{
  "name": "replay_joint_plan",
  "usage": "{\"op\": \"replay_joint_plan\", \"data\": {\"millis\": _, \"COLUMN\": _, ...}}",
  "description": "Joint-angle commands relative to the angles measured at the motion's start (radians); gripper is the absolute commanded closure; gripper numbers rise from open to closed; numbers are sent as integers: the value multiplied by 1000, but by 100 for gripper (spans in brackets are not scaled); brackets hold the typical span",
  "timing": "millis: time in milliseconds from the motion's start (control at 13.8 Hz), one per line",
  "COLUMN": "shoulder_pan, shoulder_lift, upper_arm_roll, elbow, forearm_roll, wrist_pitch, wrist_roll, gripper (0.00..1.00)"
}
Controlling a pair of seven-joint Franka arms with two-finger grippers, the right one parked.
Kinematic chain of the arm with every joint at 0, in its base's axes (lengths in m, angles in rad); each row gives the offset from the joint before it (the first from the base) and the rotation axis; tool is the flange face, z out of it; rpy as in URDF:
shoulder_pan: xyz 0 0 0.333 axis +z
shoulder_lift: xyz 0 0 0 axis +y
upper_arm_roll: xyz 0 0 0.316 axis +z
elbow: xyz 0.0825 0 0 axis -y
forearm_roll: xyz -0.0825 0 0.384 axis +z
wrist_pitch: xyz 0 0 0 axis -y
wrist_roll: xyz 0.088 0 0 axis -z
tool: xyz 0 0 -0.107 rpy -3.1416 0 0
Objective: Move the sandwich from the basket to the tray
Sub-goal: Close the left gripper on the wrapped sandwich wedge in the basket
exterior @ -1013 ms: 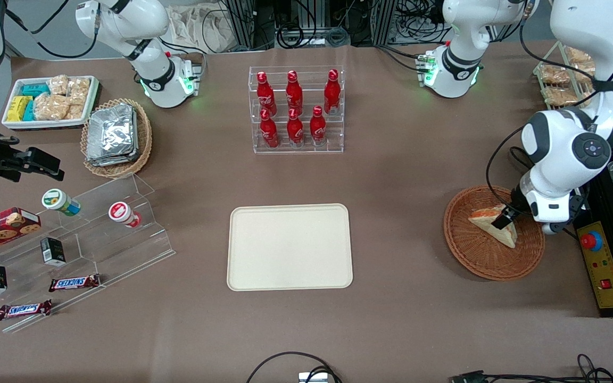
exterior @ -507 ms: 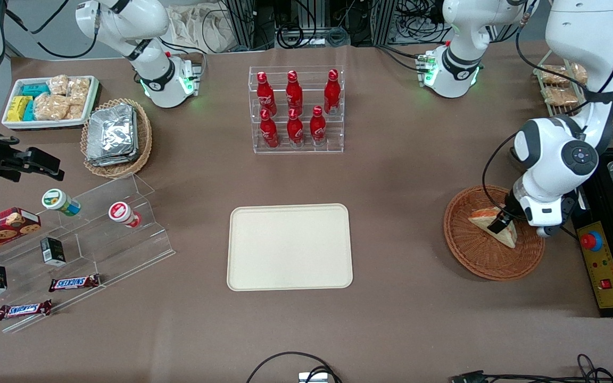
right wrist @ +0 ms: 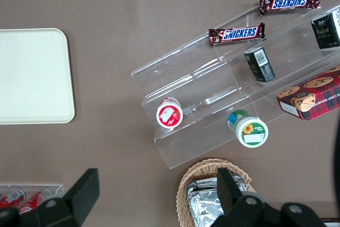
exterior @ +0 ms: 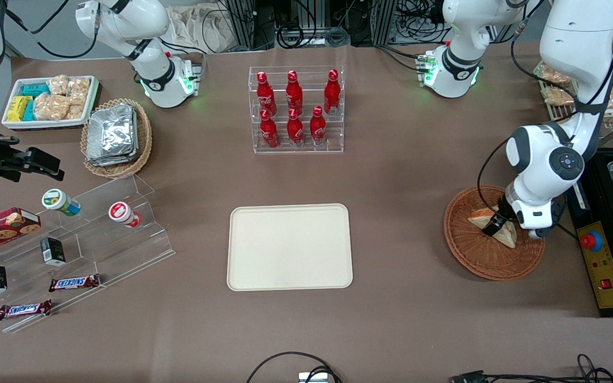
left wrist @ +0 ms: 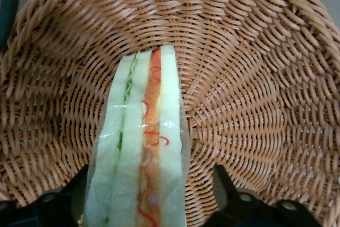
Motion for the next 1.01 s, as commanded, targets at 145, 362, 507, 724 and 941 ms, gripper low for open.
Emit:
{"op": "replay_joint_plan", "data": {"millis": 145, "shoulder_pan": -33, "shoulder_lift": -8, "upper_arm_roll": 6, "elbow": -22, "forearm_roll": 48, "wrist_pitch": 27, "wrist_roll": -22, "gripper": 91}}
{"op": "replay_joint_plan", "data": {"millis": 362, "shoulder_pan": -33, "shoulder_lift": -50, "upper_arm_roll": 6, "elbow": -19, "forearm_roll": 49, "wrist_pitch": 7, "wrist_roll": -7, "gripper": 95}}
{"op": "replay_joint_plan", "data": {"millis": 507, "shoulder_pan": -33, "shoulder_lift": -97, "upper_arm_roll": 3, "elbow": -11, "forearm_roll": 62, "wrist_pitch": -70, "wrist_roll": 54, "gripper": 97}}
{"op": "replay_joint_plan", "data": {"millis": 724, "shoulder_pan": -33, "shoulder_lift": -185, "upper_arm_roll": 3, "elbow": 13, "forearm_roll": 62, "wrist_pitch": -203, "wrist_roll": 265, "gripper": 96}}
{"op": "replay_joint_plan", "data": {"millis": 941, "shoulder_pan": -30, "shoulder_lift": -208, "upper_arm_roll": 3, "elbow": 91, "forearm_roll": 60, "wrist_pitch": -344, "wrist_roll": 445, "gripper": 88}}
